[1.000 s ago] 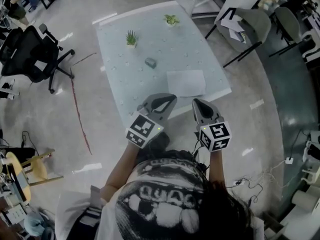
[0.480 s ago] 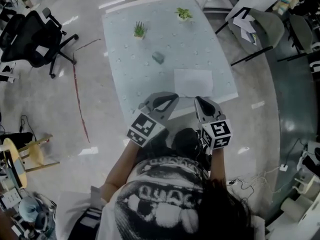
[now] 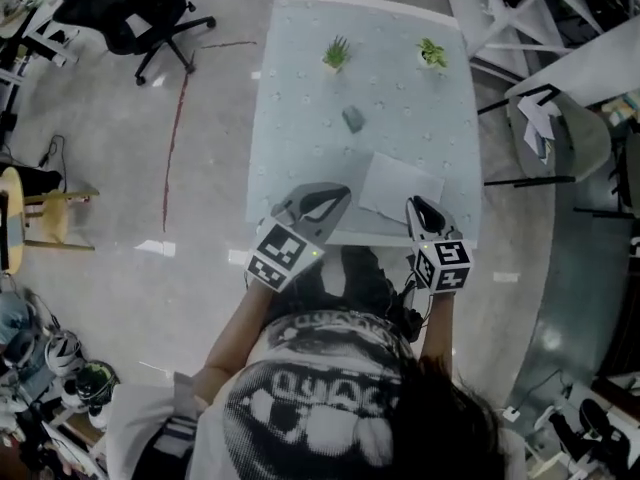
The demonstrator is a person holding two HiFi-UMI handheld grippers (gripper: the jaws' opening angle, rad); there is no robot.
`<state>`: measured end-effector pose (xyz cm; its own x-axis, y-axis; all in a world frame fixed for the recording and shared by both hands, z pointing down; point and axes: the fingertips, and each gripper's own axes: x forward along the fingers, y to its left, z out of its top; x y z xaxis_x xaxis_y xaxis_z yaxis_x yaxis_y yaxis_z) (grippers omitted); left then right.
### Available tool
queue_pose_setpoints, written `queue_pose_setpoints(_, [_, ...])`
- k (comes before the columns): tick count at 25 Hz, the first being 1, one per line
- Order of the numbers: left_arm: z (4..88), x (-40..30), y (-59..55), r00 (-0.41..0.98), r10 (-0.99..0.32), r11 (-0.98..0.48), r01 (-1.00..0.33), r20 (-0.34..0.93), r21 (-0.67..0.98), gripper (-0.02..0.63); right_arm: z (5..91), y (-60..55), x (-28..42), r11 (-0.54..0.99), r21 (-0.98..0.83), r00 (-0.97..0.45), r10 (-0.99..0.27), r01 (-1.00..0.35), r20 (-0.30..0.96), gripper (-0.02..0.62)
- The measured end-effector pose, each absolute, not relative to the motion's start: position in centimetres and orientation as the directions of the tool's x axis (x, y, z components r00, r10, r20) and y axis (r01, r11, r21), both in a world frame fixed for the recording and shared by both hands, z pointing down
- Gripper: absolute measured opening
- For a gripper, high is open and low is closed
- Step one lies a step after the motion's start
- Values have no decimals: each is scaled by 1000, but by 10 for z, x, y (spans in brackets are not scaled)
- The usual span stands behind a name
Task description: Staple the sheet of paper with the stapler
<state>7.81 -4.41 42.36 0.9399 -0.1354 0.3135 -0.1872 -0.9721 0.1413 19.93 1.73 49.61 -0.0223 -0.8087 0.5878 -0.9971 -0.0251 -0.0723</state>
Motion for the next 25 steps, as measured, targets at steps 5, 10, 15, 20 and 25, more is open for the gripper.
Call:
queue_pose_setpoints(5, [422, 87, -46, 910, -269, -934, -326, 316, 143, 5, 529, 8, 237, 118, -25, -104, -737, -993, 668, 86])
queue_pose_setpoints(10, [420, 107, -42, 876, -369, -896, -424, 311, 132, 5, 577, -2, 266, 312, 28, -182, -623, -950, 761, 106])
queue_pose_setpoints(15, [424, 113, -38, 829, -454, -853, -511, 327, 110, 5, 615, -16, 267, 515, 67, -239, -504, -854, 830, 137])
queue_pose_setpoints(20, [431, 98, -37, 759, -550, -782, -615, 348, 103, 5, 638, -25, 262, 598, 41, -284, -437, -800, 853, 138])
queue_pose_setpoints(25, [436, 85, -31, 696, -618, -721, -687, 366, 89, 5, 645, -28, 261, 595, -36, -347, -418, -803, 839, 114])
